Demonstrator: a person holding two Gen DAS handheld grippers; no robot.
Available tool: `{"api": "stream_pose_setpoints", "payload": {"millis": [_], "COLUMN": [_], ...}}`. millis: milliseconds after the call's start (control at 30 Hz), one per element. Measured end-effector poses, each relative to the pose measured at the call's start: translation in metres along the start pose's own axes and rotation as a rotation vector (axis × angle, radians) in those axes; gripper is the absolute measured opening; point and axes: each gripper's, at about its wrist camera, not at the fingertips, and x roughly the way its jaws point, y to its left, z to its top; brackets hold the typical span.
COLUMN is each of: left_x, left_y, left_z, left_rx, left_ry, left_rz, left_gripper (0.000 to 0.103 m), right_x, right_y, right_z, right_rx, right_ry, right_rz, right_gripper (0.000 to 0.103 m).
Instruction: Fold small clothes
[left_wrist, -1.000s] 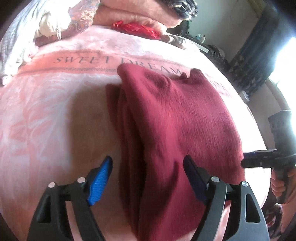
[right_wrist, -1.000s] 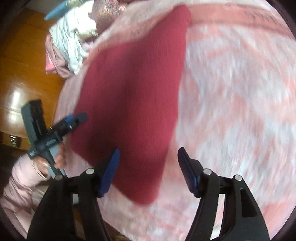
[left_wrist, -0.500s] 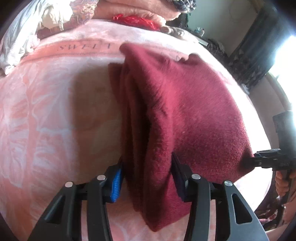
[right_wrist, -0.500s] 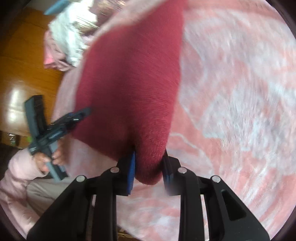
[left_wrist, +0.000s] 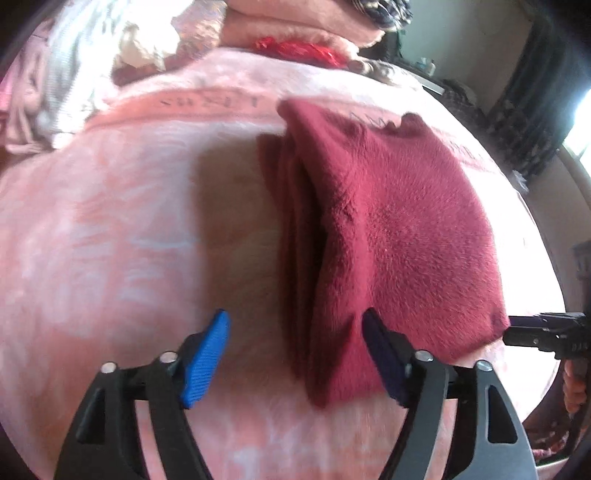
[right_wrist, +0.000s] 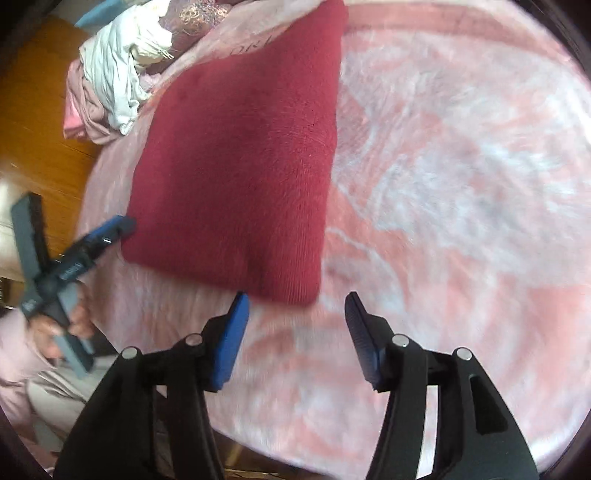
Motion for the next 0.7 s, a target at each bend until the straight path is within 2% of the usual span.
{"api": "stream_pose_setpoints", "payload": {"millis": [100,233,300,400,533,600,700], "left_x": [-0.036,-0.076,-0.091,-0.102,-0.113,-0.118,-0.121], "left_y": [-0.003,-0.005,-0.004,-0.001,-0.005,-0.011,-0.020], "left_z": [-0.006,-0.021,-0.030,-0.043,-0.060,-0.069,-0.078], "left_rx": [-0.026,-0.038,-0.047,-0.047,-0.001,0.031,0.066], "left_ry": [-0.029,-0.072,-0.081,-0.067,-0.074,-0.090,-0.083], "left_rz": [0.043,0.075,0.106,0.131,0.216,0.245,0.241], "left_gripper": [0.087,0.096,0.096,0.097,0.099,0.099,0.099], "right_x": [-0.029,-0.064,-0.074,-0.084,-0.088,-0.087,-0.086], "right_y": [0.012,0.016,0.034,0.044,0.052,0.059,0.068], "right_z": [-0.017,-0.037,-0.042,-0.057,-0.072,-0.081,-0.089], "right_rx": [-0.037,-0.001,0.014,0.026,0.035,0.040,0.025], "right_ry": [-0.039,-0.105,-0.139,-0.184,-0.220,-0.226,-0.232], "right_rz": [-0.084,-0.117,-0.133,-0.165,-0.182,-0.177,-0.187], "right_gripper": [0.055,0.061,0.063,0.072,0.089,0.090,0.090]}}
